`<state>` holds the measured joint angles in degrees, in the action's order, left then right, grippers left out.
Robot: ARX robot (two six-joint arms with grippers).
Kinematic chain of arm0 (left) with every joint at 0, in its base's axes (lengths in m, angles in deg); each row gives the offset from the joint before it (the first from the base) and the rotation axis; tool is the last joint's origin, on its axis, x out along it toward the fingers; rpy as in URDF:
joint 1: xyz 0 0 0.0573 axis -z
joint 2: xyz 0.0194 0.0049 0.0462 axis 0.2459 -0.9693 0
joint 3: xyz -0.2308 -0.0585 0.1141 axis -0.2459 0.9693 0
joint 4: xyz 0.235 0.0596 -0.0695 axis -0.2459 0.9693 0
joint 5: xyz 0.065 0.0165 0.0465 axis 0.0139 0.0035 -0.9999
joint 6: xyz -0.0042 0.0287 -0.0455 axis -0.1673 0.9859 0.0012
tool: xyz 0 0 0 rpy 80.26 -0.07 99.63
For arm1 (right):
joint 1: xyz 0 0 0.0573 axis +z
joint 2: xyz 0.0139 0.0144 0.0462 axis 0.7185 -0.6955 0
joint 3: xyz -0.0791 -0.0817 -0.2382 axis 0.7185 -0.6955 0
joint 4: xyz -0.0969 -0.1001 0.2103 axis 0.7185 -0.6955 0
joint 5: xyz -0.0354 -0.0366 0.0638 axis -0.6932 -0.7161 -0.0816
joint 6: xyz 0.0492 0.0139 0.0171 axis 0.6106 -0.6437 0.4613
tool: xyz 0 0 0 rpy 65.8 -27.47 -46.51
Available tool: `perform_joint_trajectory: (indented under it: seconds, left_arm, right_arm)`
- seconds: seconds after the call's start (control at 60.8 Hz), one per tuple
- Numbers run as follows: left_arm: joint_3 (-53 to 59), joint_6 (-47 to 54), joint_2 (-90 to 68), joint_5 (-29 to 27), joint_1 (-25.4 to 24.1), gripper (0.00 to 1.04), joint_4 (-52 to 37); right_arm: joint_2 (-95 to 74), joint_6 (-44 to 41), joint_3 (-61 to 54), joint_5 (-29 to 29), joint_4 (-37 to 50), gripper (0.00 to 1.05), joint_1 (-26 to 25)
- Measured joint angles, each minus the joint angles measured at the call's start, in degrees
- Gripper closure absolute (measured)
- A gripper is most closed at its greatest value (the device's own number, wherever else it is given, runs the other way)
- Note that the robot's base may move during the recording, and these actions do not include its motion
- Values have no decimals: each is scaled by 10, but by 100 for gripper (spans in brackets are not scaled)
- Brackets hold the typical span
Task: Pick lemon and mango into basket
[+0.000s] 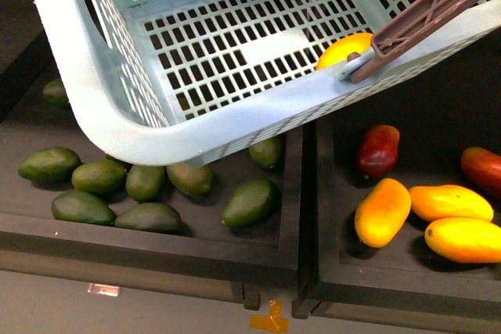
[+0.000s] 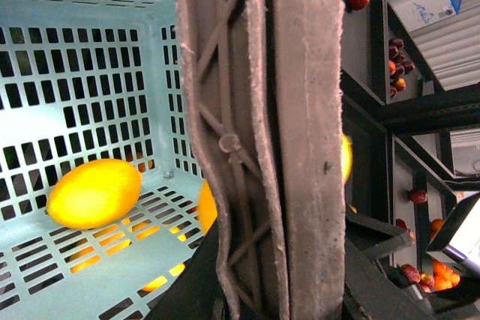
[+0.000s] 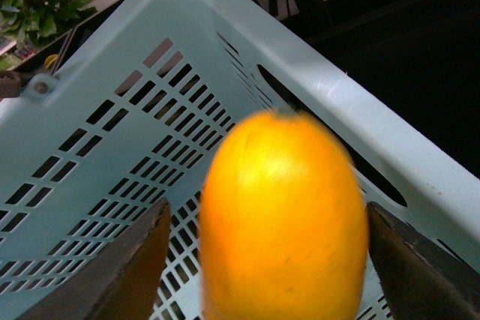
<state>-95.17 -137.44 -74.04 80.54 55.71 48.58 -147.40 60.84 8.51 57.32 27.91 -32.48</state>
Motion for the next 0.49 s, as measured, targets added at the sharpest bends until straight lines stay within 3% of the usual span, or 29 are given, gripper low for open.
perform_joint_trajectory:
  seconds: [0.132,0.345,0.395,0.493]
  left_arm:
    - [0,2,0,4,0,86,0]
    - [0,-1,0,0,0,86,0]
    - [0,0,0,0,0,86,0]
    - [0,0,0,-1,0,86,0]
  right_arm:
    - [9,1,-2,3,-1,8,-10]
    - [120,-36,-63,17,-30,9,-78]
    - [193,-112,-126,42,26,17,-121]
    - [272,-222,-212,46,118,35,-134]
